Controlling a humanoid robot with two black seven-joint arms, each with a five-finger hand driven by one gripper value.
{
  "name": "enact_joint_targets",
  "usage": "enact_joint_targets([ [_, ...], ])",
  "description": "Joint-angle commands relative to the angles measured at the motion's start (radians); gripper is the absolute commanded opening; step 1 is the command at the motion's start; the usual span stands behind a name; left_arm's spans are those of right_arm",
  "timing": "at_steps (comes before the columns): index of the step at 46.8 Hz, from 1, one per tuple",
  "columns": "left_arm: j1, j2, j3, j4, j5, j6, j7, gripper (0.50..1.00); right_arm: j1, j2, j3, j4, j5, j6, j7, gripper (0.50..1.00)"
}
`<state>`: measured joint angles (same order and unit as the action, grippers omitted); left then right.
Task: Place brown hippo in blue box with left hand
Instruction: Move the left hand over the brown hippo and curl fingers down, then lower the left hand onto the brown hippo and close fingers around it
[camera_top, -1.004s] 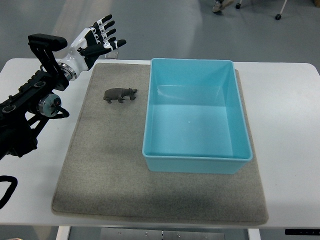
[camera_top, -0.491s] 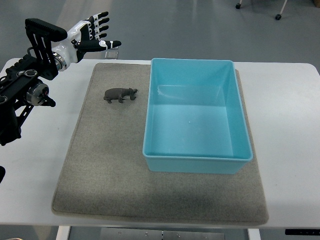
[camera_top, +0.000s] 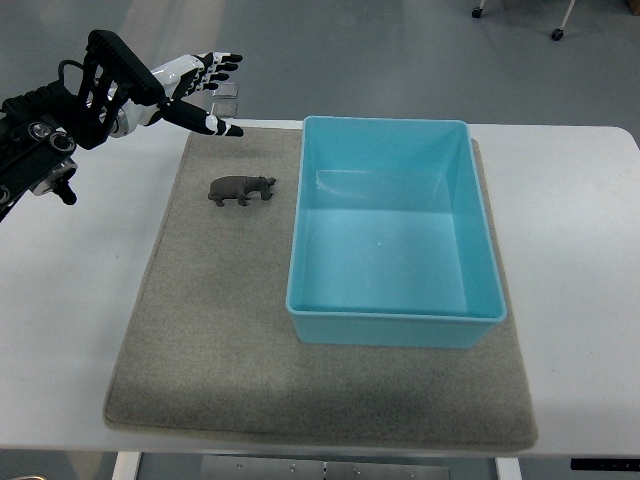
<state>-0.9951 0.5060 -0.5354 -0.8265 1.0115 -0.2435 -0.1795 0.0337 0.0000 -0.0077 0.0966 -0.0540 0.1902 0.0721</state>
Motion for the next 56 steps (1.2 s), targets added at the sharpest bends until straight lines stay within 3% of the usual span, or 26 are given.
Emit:
enact_joint_targets([
  [1,-0.020,0.011,0.048,0.000,0.042,-0.025,0.000,0.992,0.000,0.000,0.000,0.000,-0.001,0.000,0.000,0.936],
  [15,-0.016,0.011,0.058,0.000,0.260,-0.026,0.000,0.986,0.000,0.000,0.000,0.000,0.000,0.000,0.000,0.936],
  [43,-0.011,-0.001,0.080,-0.011,0.392,-0.031,0.000,0.975,0.000,0.000,0.000,0.000,0.000,0.000,0.000,0.936],
  [56,0.000,-0.015,0.124,-0.010,0.406,0.001,0.002,0.932,0.000,0.000,0.000,0.000,0.000,0.000,0.000,0.936],
])
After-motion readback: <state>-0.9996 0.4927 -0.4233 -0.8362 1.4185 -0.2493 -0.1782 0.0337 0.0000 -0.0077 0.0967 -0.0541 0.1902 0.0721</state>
